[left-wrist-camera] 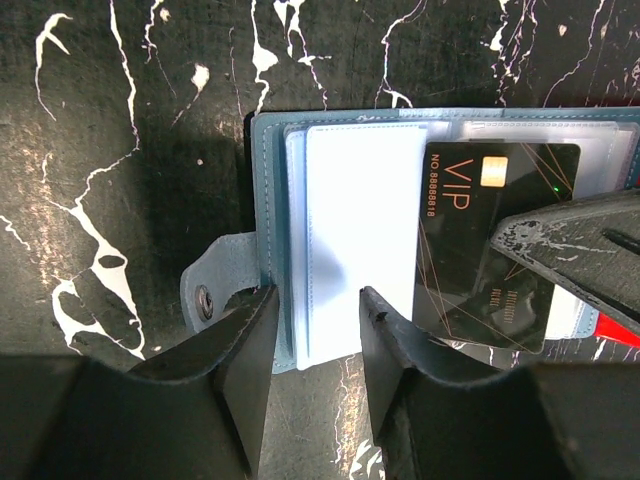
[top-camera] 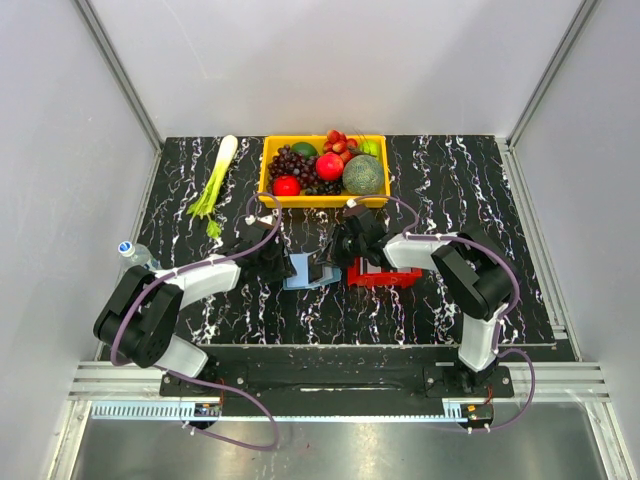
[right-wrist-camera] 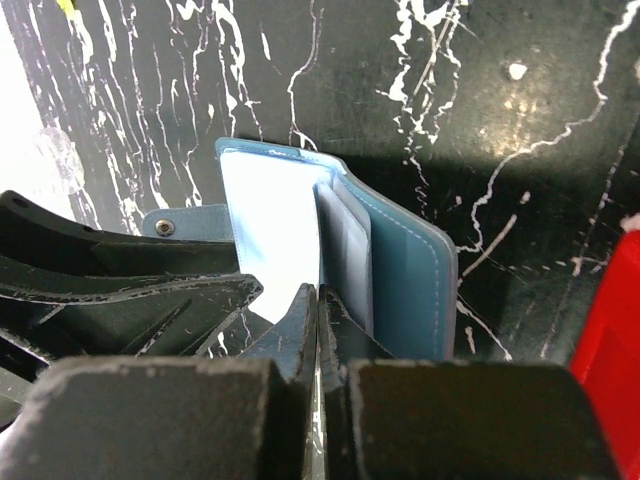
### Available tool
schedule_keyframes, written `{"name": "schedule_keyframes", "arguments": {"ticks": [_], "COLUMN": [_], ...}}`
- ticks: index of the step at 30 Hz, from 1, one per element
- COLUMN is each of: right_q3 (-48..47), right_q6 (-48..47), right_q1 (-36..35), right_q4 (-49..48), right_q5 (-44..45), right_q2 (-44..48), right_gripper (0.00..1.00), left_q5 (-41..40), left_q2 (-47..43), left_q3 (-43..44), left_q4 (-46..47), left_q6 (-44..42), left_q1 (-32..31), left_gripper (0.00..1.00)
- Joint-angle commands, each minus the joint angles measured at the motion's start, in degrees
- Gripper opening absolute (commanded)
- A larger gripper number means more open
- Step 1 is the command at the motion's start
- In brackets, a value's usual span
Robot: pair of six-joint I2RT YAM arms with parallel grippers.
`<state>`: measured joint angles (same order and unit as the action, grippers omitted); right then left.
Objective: Put the credit cards into the card holder
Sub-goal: Insert the credit card into the card holder.
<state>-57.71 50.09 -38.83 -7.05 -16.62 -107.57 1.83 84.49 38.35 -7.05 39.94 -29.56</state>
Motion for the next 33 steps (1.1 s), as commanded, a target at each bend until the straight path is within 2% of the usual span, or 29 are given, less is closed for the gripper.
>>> {"name": "schedule_keyframes", "arguments": {"ticks": [1, 5, 13, 23, 33], "right_q3": [0.2, 1.4, 0.0, -2.4, -2.6], "right_q6": [1.4, 1.0, -4.6, -8.4, -7.7], "right_q1": [0.4, 1.2, 1.3, 1.1, -2.2], "right_q4": [-4.0, -4.1, 3.4, 4.5, 4.9], "right_q5": [-3.1, -1.5, 5.9, 5.5, 4.7], "right_q2": [-1.9, -2.0, 1.1, -2.2, -4.0], "right_gripper": [0.0, 0.0, 0.0, 0.0, 0.0], "left_q5": [0.5, 0.5, 0.8, 1.9, 3.1], "left_q2": [2.1, 2.5, 3.5, 3.8, 4.7], "left_q3": [-1.7, -1.3, -1.0, -1.1, -0.8], "left_q4": [1.3, 1.0, 1.0, 1.6, 2.7], "left_q6": [0.0, -0.2, -0.2, -0.5, 0.0], "left_q1": [0.2, 0.2, 0.2, 0.2, 0.2], "left_gripper": [0.42, 0.41, 0.39, 0.38, 0.38]}}
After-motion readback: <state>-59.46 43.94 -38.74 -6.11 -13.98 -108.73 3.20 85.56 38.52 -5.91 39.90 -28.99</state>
